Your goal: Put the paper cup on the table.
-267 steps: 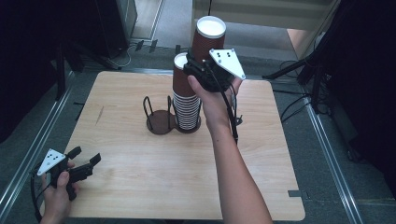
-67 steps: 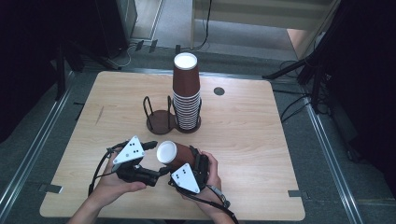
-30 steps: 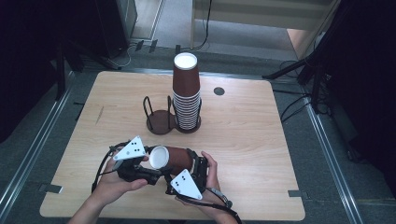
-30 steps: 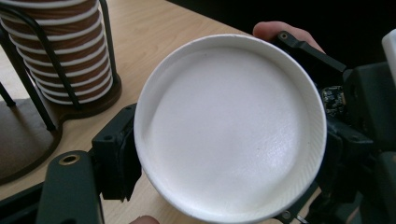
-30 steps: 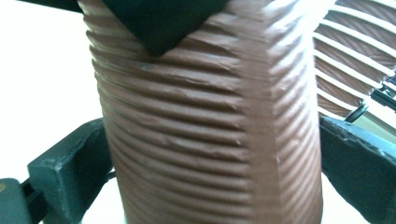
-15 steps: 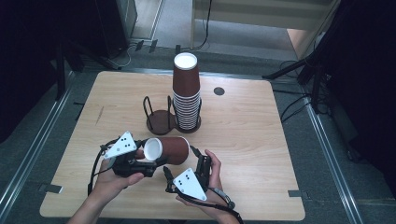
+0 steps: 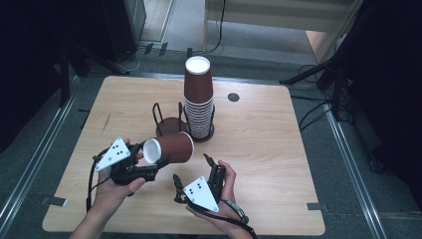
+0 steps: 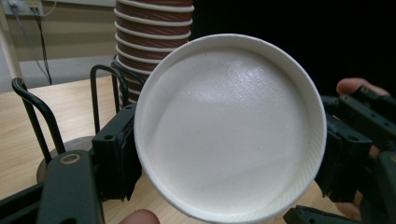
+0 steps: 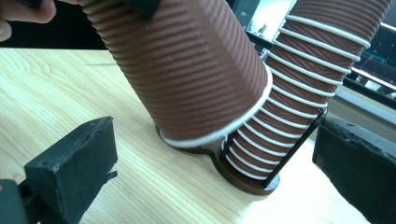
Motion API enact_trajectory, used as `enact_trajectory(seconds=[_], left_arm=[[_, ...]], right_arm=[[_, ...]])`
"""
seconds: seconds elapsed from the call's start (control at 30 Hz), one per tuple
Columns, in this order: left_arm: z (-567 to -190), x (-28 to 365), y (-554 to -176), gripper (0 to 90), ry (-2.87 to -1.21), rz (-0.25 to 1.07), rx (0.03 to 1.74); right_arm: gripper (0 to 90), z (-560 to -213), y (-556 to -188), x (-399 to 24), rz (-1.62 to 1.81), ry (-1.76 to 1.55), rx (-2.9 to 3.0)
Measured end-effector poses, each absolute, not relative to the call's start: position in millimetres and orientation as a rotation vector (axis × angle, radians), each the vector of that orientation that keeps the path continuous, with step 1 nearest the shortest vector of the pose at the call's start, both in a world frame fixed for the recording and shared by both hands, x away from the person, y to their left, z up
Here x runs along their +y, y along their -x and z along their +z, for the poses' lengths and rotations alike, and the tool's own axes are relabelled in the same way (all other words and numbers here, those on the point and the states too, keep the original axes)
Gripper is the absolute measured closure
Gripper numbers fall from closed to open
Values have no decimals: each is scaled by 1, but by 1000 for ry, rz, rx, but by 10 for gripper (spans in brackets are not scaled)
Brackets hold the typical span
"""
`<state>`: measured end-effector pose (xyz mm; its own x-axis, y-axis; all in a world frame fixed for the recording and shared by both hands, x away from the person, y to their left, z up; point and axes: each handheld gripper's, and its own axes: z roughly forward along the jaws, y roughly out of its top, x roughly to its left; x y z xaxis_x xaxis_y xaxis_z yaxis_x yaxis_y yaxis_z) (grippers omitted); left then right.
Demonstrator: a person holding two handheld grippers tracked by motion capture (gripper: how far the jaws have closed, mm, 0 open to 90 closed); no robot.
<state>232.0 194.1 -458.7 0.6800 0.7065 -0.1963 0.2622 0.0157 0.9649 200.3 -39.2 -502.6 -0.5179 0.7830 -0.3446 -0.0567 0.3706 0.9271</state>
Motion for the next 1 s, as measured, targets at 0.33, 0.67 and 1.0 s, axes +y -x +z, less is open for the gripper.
enact_trajectory(seconds=[0.33,0.67,1.0], left_arm=[[-462,197,-234,233,-1485,474,805],[-464,195,-234,233,-1456,495,802],[-464,193,-234,233,-1417,491,798]], right_arm=[[0,-504,-203,-40,1272,-687,1792],[63,-494,-212,-51,1393,-980,1777],[0,-472,-206,-59,1526,-1229,1735]])
